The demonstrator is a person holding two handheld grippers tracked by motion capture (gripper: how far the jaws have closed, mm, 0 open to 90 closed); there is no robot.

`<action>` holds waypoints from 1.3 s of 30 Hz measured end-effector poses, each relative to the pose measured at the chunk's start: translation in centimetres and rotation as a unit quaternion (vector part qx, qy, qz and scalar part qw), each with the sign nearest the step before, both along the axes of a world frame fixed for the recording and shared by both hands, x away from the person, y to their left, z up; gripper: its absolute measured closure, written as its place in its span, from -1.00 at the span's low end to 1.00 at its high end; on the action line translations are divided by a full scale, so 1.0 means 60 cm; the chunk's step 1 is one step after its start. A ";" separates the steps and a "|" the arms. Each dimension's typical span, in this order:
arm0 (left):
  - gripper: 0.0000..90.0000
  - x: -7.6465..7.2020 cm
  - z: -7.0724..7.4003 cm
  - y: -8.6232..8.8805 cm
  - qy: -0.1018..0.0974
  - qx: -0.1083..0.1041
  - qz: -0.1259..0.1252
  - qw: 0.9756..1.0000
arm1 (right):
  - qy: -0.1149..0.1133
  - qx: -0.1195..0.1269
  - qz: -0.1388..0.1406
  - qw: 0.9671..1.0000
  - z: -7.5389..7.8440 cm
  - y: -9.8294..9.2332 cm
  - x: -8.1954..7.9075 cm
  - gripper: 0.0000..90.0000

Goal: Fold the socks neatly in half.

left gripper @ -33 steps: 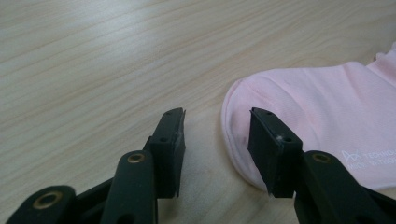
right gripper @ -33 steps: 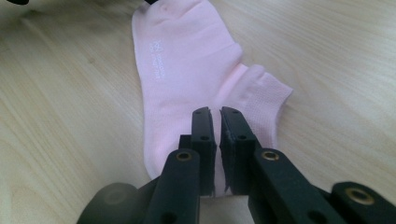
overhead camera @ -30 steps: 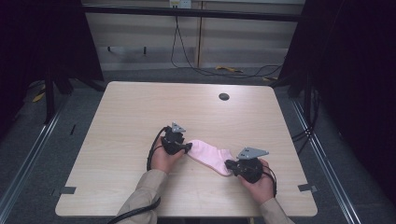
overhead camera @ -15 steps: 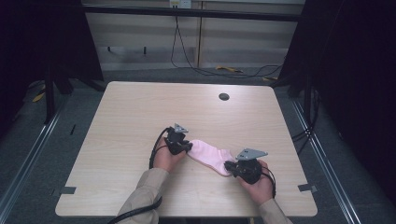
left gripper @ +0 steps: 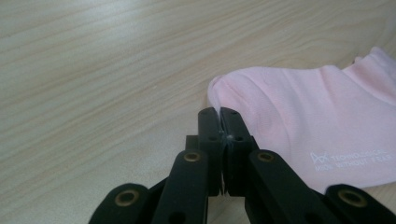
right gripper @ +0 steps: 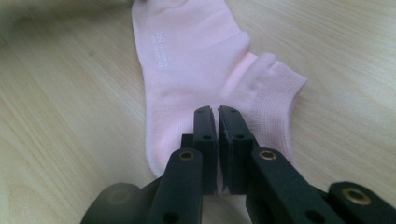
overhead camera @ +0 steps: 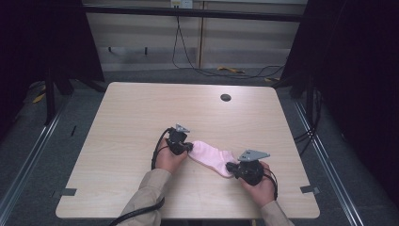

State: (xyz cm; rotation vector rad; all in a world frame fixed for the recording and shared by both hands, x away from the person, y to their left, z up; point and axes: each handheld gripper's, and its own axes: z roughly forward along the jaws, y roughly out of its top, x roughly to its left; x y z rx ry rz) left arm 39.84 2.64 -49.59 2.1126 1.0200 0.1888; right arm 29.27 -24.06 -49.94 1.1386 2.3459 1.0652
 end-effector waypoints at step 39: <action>0.96 -0.010 0.062 0.001 -0.037 -0.023 -0.028 0.999 | 0.003 -0.010 0.061 0.998 -0.001 0.099 0.046 0.98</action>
